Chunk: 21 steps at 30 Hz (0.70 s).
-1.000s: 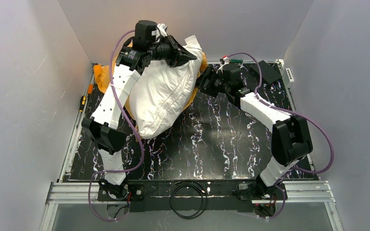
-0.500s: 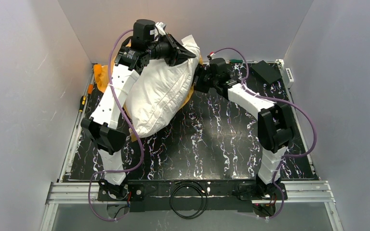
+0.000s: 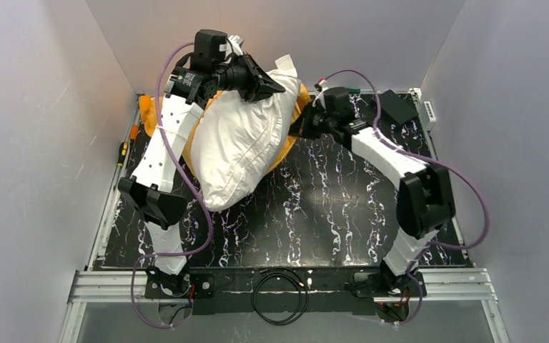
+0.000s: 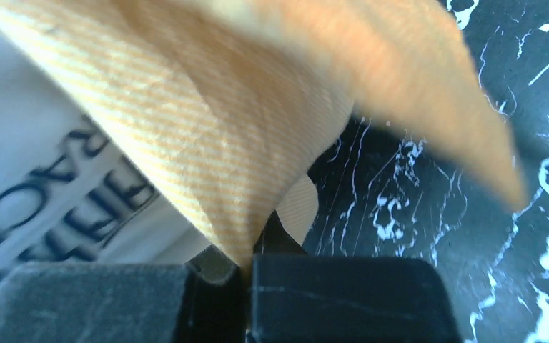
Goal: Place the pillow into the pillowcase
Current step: Stuff the pillow into the pillowcase.
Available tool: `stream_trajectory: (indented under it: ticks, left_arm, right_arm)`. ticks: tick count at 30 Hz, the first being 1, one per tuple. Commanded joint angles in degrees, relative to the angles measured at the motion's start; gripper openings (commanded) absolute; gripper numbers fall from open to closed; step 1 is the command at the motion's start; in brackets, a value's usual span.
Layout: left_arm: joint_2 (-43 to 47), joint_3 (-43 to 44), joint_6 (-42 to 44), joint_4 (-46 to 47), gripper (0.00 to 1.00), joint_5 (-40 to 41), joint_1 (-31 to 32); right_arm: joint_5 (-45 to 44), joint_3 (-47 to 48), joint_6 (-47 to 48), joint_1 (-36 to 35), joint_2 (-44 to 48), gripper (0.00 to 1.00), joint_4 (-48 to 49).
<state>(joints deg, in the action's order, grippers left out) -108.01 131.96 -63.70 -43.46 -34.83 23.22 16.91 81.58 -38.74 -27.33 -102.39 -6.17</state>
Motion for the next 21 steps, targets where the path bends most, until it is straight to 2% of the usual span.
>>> stream_trajectory:
  ticks: [1, 5, 7, 12, 17, 21]
  left_arm:
    - [6.15, 5.82, 10.98, -8.67, 0.00, 2.55, -3.01]
    - [6.83, 5.25, 18.07, -18.14, 0.00, 10.38, -4.89]
    - [7.08, 5.26, 19.78, -20.62, 0.00, 14.26, -6.00]
    - [7.92, 8.40, 20.54, -21.90, 0.00, 19.05, -8.05]
    - [10.93, 9.97, 19.76, -15.06, 0.00, 17.44, -10.06]
    - [14.90, 6.15, 17.41, -2.21, 0.00, 13.95, -10.65]
  right_arm:
    - [12.12, -2.25, 5.46, 7.41, 14.81, 0.01, -6.74]
    - [25.67, -8.11, -2.52, 15.73, 24.83, 0.01, 0.20]
    - [26.62, -8.22, -1.42, 17.69, 27.99, 0.01, -4.71]
    - [14.54, -4.47, 10.31, 20.75, 30.97, 0.01, -31.43]
    - [3.71, 1.29, 16.33, 23.45, 30.20, 0.01, -43.03]
    - [4.62, 7.06, 20.80, 23.76, 27.64, 0.01, -45.53]
